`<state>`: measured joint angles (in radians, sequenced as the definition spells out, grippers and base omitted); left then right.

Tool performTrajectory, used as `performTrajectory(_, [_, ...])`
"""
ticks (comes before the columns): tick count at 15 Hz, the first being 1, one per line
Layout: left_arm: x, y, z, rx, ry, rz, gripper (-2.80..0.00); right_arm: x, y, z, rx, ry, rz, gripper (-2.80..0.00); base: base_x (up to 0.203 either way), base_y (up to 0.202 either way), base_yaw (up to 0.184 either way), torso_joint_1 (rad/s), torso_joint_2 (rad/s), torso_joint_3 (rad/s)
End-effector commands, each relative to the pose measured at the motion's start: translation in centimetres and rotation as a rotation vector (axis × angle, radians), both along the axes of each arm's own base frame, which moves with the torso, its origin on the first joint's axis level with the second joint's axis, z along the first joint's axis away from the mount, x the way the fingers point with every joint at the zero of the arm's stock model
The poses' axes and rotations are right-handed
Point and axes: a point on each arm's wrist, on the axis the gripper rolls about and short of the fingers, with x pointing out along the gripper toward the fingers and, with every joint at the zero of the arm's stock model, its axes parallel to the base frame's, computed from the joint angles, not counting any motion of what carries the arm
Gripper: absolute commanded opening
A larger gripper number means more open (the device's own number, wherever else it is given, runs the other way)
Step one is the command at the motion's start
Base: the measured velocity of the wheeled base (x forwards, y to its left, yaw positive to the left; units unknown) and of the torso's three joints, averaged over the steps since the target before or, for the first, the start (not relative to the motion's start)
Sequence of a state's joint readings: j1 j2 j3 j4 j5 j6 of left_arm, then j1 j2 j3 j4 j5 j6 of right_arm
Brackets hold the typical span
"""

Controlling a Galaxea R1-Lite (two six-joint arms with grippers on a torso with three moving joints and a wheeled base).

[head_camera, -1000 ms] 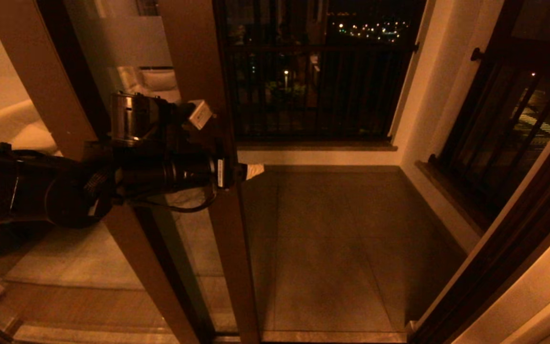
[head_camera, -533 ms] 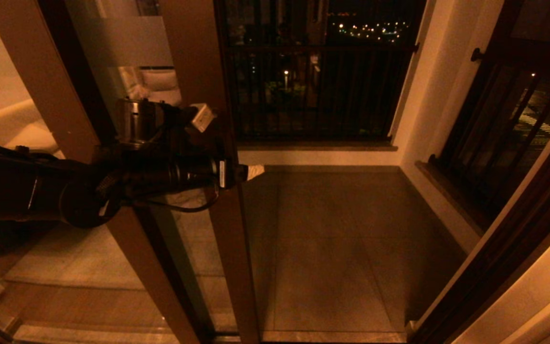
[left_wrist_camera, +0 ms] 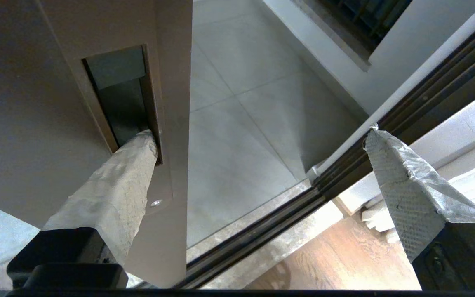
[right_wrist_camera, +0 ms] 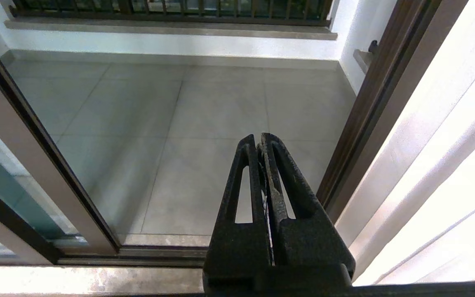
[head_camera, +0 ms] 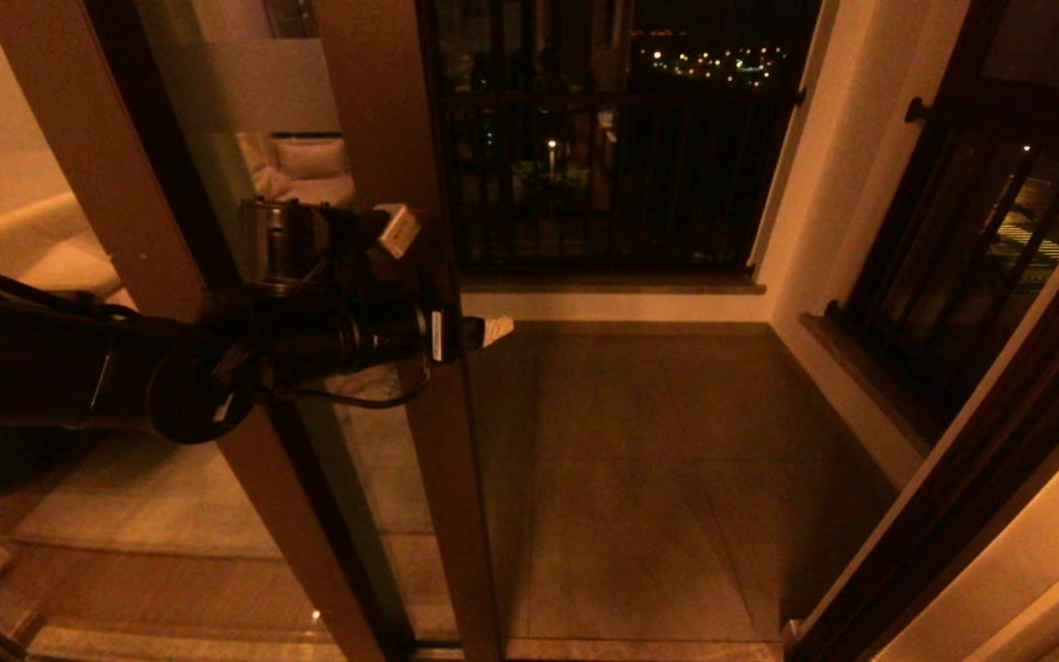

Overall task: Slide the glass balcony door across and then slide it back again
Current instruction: Close the slid door

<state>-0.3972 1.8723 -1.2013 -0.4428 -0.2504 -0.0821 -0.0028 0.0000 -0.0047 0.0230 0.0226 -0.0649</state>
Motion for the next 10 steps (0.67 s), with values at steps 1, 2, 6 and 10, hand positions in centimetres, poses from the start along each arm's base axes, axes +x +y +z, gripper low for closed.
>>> performTrajectory(1, [0.1, 0.0, -0.2, 0.0, 0.002, 0.0, 0.0, 0.0, 0.0, 0.0, -0.001, 0.002, 0.0, -2.8, 0.0, 0.0, 0.0, 0.0, 0.0, 0.0])
performTrajectory(2, [0.0, 0.0, 0.1, -0.001, -0.004, -0.001, 0.0, 0.0, 0.0, 0.0, -0.001, 0.002, -0.001, -2.8, 0.0, 0.0, 0.0, 0.0, 0.0, 0.0])
performTrajectory(6, [-0.8, -0.5, 0.8, -0.008, -0.022, -0.02, 0.0, 0.0, 0.0, 0.0, -0.001, 0.002, 0.0, -2.8, 0.0, 0.0, 0.0, 0.0, 0.0, 0.0])
performTrajectory(10, [-1.1, -0.2, 1.4, -0.007, -0.04, 0.017, 0.0, 0.0, 0.0, 0.0, -0.001, 0.002, 0.0, -2.8, 0.0, 0.0, 0.0, 0.0, 0.0, 0.0])
